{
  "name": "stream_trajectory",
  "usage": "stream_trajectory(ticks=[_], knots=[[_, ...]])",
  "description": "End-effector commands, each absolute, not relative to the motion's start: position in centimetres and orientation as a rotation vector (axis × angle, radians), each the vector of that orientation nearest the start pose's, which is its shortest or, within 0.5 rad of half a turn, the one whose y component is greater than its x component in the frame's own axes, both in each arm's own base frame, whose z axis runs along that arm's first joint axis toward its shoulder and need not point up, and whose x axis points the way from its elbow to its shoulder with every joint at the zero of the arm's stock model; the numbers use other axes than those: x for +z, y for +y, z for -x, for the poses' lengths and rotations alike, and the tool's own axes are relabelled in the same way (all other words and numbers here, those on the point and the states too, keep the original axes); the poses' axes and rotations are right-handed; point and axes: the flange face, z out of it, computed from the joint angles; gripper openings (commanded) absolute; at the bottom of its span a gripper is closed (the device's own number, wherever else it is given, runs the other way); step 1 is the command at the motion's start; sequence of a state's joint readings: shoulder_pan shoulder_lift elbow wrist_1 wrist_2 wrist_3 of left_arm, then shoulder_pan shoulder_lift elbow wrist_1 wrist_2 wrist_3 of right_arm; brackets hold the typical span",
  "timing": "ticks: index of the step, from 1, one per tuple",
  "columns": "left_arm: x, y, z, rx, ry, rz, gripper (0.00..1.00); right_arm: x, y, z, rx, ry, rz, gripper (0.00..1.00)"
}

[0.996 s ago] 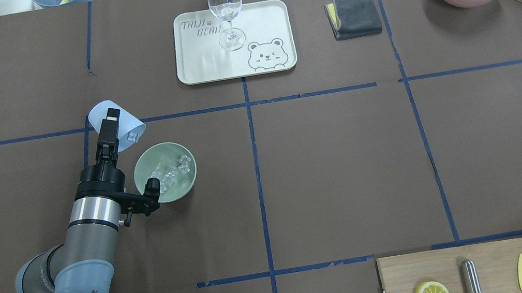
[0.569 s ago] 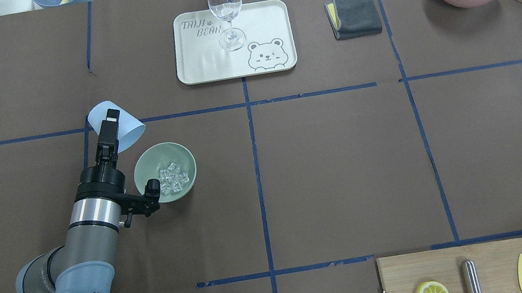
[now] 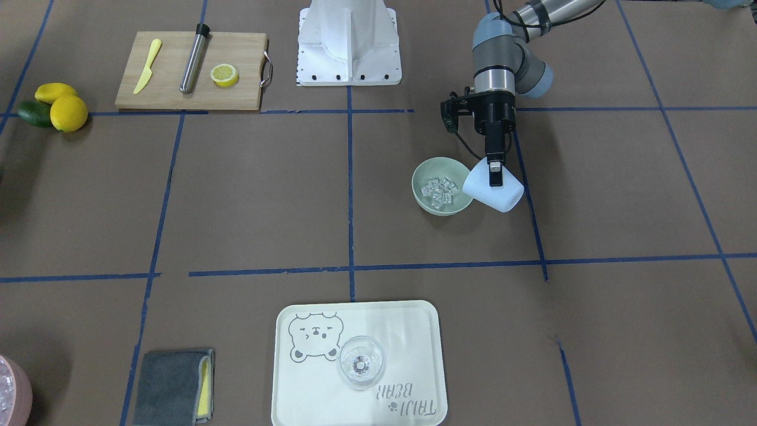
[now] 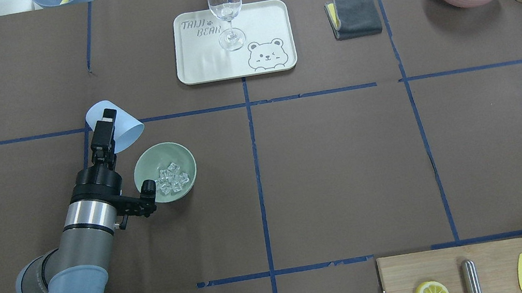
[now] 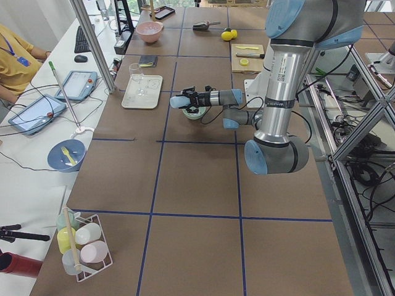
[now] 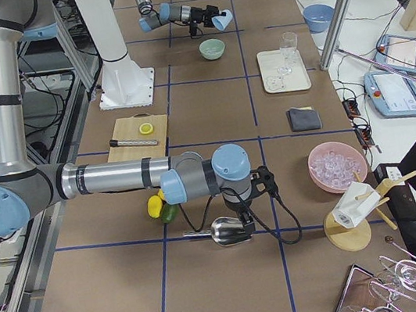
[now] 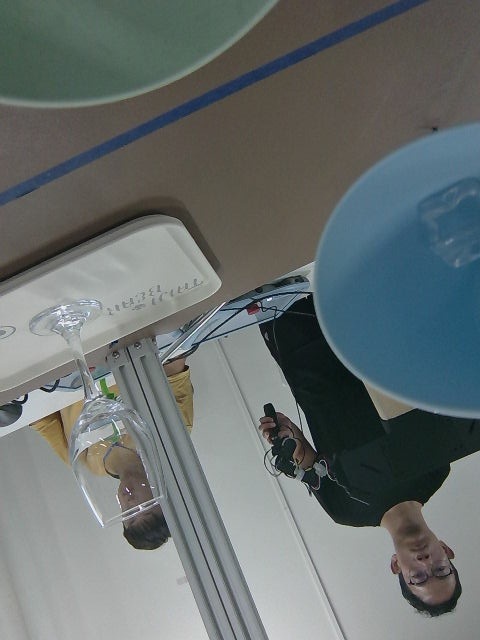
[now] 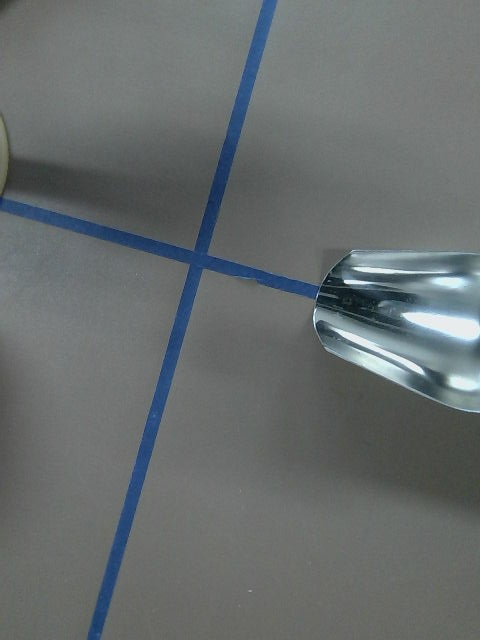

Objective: Pour ice into bowl

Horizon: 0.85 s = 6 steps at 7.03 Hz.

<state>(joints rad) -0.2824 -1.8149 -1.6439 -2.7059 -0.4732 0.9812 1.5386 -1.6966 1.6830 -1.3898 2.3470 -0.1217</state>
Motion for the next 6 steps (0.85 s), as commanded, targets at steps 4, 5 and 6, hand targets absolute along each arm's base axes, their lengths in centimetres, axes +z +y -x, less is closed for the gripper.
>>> stream_trajectory(ticks=[4, 5, 6], knots=[[37.1, -34.5, -42.4, 0.4, 0.152, -1.657, 0.0, 64.3, -45.0, -4.9, -0.211, -0.769, -0.195, 1.0], [36.4, -34.2, -42.5, 0.255, 0.364, -1.629, 0.0, 64.3, -44.9, -4.9, -0.21, -0.771, -0.192, 1.0], [35.8, -33.9, -42.7, 0.102, 0.527, -1.588, 0.0, 64.3, -44.8, -4.9, -0.21, -0.771, -0.193, 1.0]])
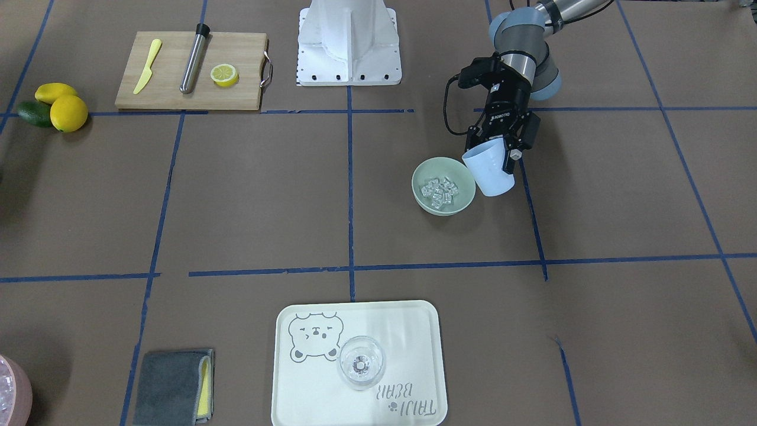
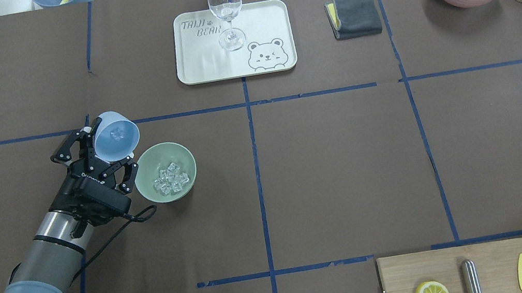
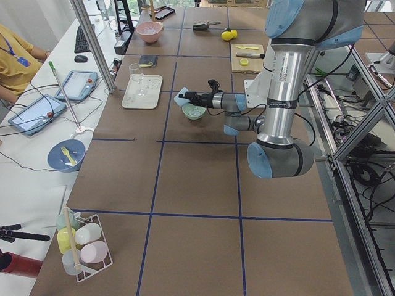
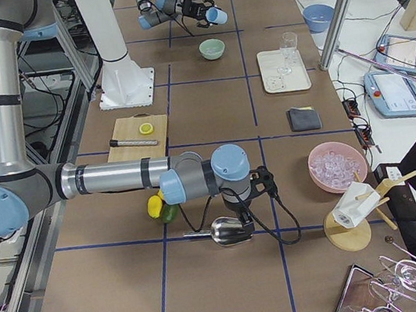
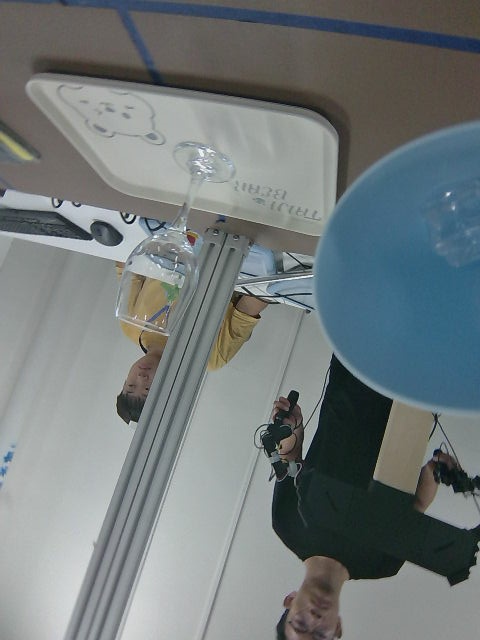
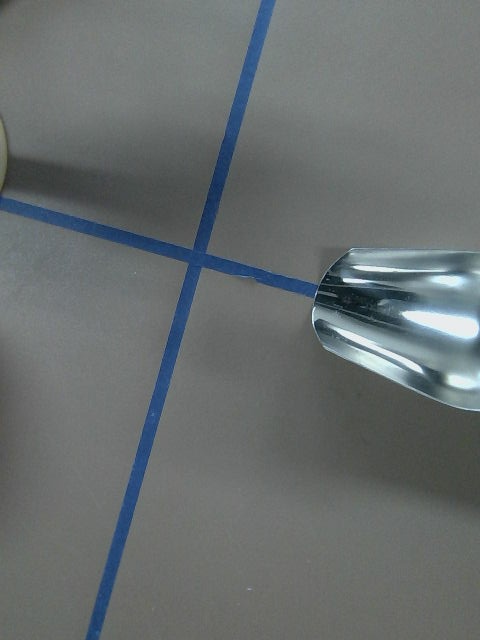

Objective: Pour ice into bowl

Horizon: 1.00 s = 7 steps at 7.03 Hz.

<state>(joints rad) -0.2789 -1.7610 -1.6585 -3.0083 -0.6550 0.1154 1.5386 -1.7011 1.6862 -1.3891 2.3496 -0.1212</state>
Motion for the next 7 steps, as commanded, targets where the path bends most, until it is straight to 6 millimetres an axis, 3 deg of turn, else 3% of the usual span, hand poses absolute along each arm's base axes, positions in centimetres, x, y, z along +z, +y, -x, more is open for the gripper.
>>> stream_trajectory(ticks=[1, 2, 3, 5, 7], knots=[[32.0, -33.7, -42.2, -0.081, 0.735, -1.564, 0.0, 64.4, -44.3, -4.9, -0.209, -0.771, -0.191, 1.0], [31.3, -33.6, -42.0, -0.203, 0.866, -1.508, 0.0, 64.3, -44.3, -4.9, -0.21, -0.772, -0.193, 1.0], [32.2, -33.6, -41.7, -0.199, 0.859, -1.498, 0.0, 64.4, -44.2, -5.0, -0.21, -0.771, -0.197, 1.0], [37.9, -33.2, -39.7, -0.088, 0.819, -1.436, 0.0, 64.5, -44.3, -5.0, -0.211, -0.77, -0.2, 1.0], [43.6, -34.1, -36.0, 0.0, 0.821, -1.333, 0.0, 64.5, -44.2, -5.0, -0.211, -0.771, -0.198, 1.0]])
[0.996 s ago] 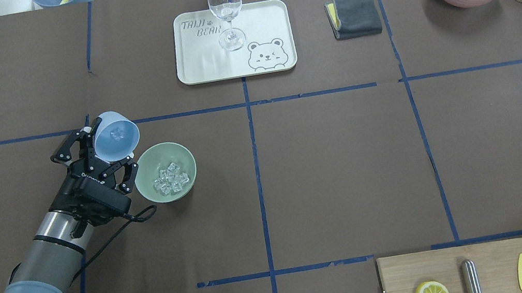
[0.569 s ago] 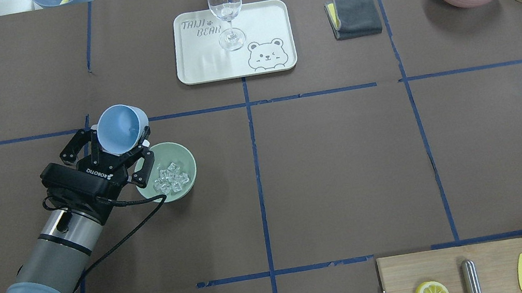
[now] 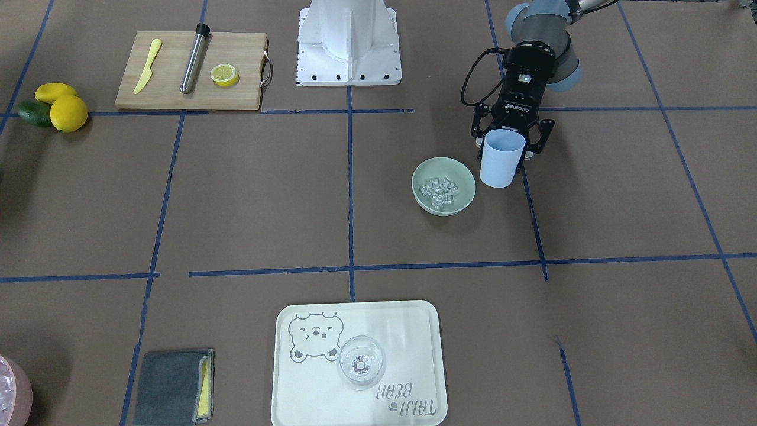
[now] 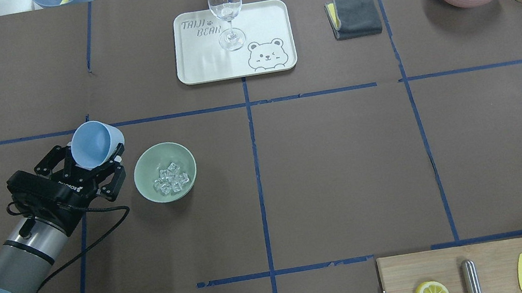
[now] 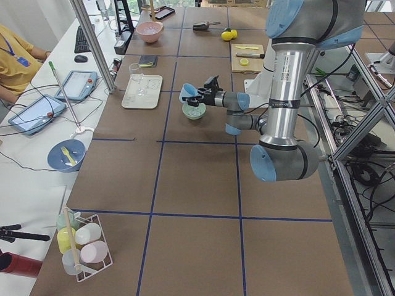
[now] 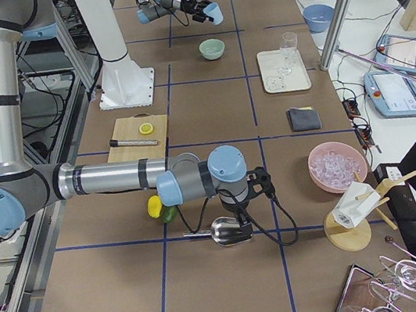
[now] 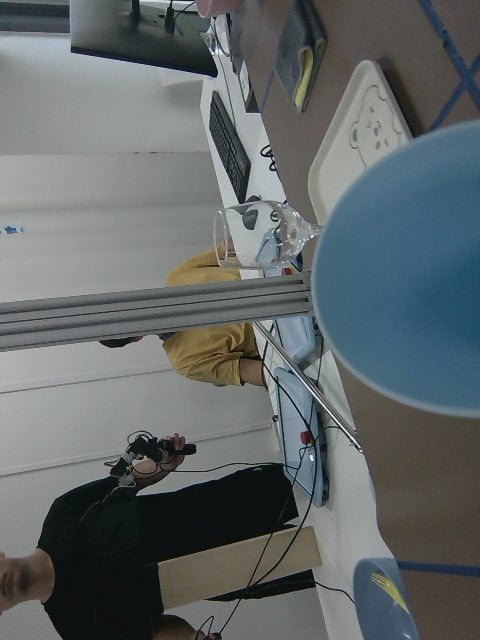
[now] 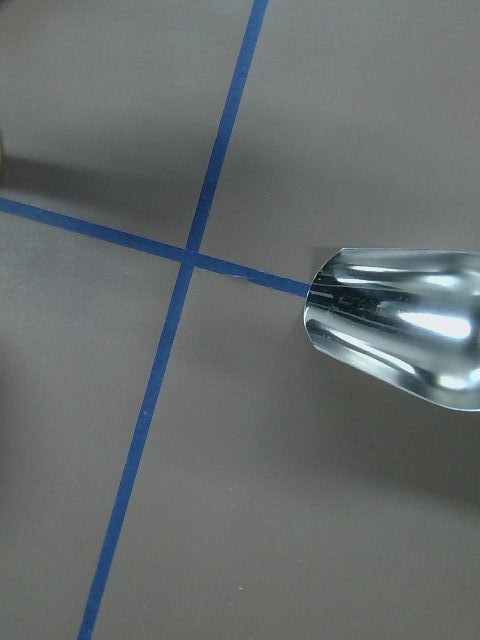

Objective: Pour ice into bowl

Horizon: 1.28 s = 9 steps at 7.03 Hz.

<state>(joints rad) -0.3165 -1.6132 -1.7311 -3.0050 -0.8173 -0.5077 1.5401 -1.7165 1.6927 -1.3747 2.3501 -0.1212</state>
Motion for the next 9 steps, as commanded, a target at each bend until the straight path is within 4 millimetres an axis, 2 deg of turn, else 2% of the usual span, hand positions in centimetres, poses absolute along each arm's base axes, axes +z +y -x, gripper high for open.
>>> stream_trajectory(ticks=[1, 2, 4, 5, 6, 7, 9], knots=[[45.9, -34.8, -34.0, 0.033, 0.788, -1.293, 0.0, 64.5, -44.3, -4.9, -0.213, -0.771, -0.199, 1.0], [47.5, -34.7, -33.0, 0.057, 0.747, -1.284, 0.0, 64.5, -44.3, -5.0, -0.211, -0.77, -0.2, 1.0], [47.5, -36.0, -32.1, 0.267, 0.522, -1.362, 0.0, 64.4, -44.3, -5.0, -0.212, -0.77, -0.201, 1.0], [47.3, -37.0, -31.2, 0.264, 0.544, -1.355, 0.0, 64.4, -44.3, -5.0, -0.21, -0.77, -0.202, 1.0], [47.8, -37.9, -29.8, 0.228, 0.687, -1.267, 0.0, 64.5, -44.2, -5.1, -0.21, -0.769, -0.2, 1.0], [49.7, -38.2, -28.2, 0.138, 0.762, -1.171, 0.0, 64.5, -44.2, -5.1, -0.208, -0.769, -0.2, 1.0], [54.3, -36.6, -25.3, -0.029, 0.804, -1.021, 0.0, 64.5, -44.2, -5.1, -0.207, -0.769, -0.199, 1.0]])
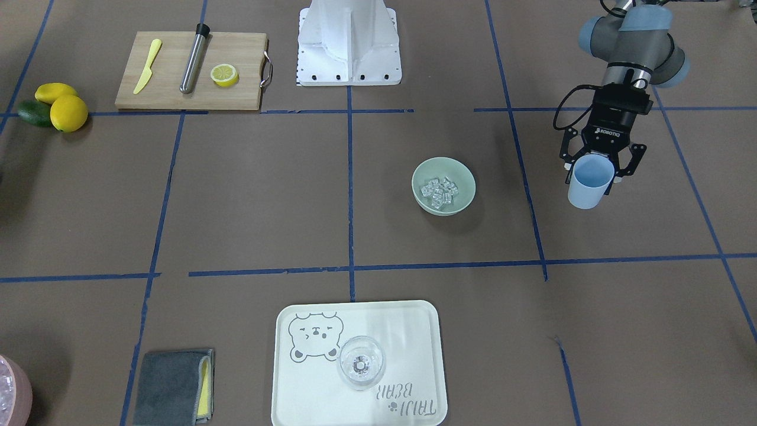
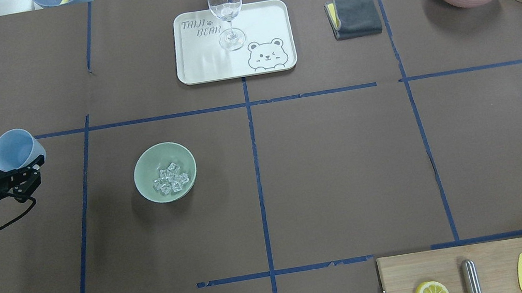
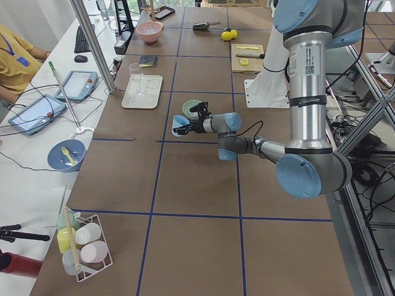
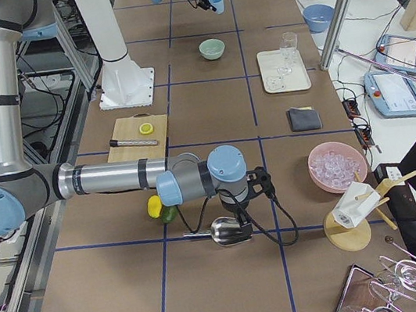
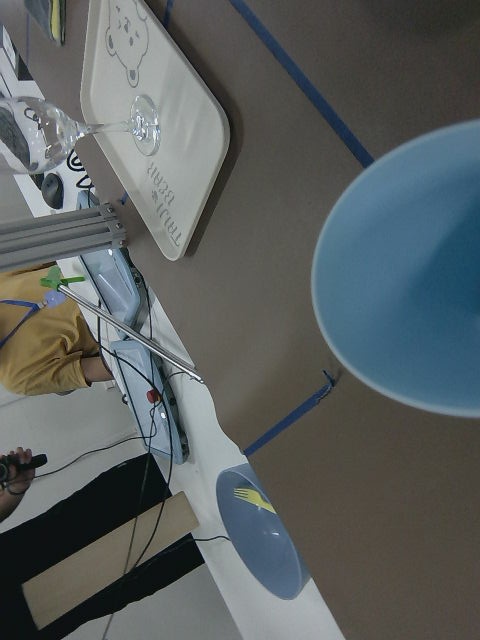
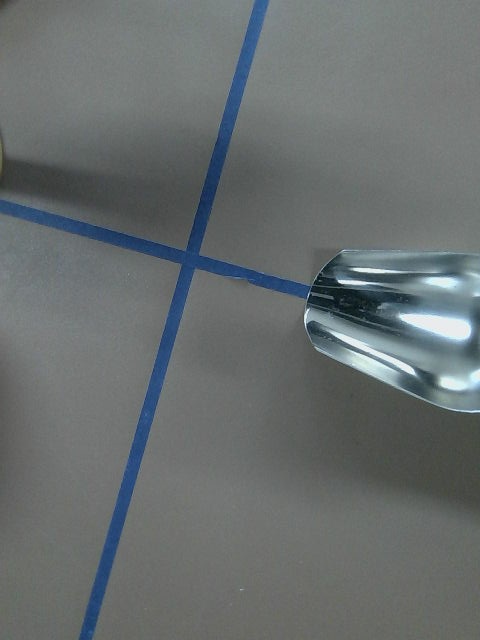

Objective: Pour ice into bowl

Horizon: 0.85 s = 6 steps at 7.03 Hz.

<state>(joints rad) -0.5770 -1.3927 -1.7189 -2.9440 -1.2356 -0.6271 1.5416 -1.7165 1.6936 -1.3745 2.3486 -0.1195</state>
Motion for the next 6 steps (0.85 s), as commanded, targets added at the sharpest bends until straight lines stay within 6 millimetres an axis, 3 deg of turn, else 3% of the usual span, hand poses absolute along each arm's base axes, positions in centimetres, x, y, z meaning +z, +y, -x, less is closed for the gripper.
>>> stream_trajectory(ticks=[1, 2, 3, 6], knots=[[56.5, -36.3, -24.8, -0.133, 0.831, -0.946, 0.0, 64.4, -44.3, -5.1, -0.207, -0.769, -0.201, 1.0], [59.5, -36.3, -24.9, -0.227, 0.838, -0.877, 0.0, 64.3, -44.3, -5.1, -0.194, -0.77, -0.198, 1.0], [60.9, -36.2, -24.7, -0.281, 0.849, -0.848, 0.0, 64.2, -44.3, -5.0, -0.191, -0.772, -0.196, 1.0], [62.2, -36.2, -24.6, -0.321, 0.847, -0.819, 0.0, 64.0, -44.6, -5.0, -0.193, -0.77, -0.201, 1.0]])
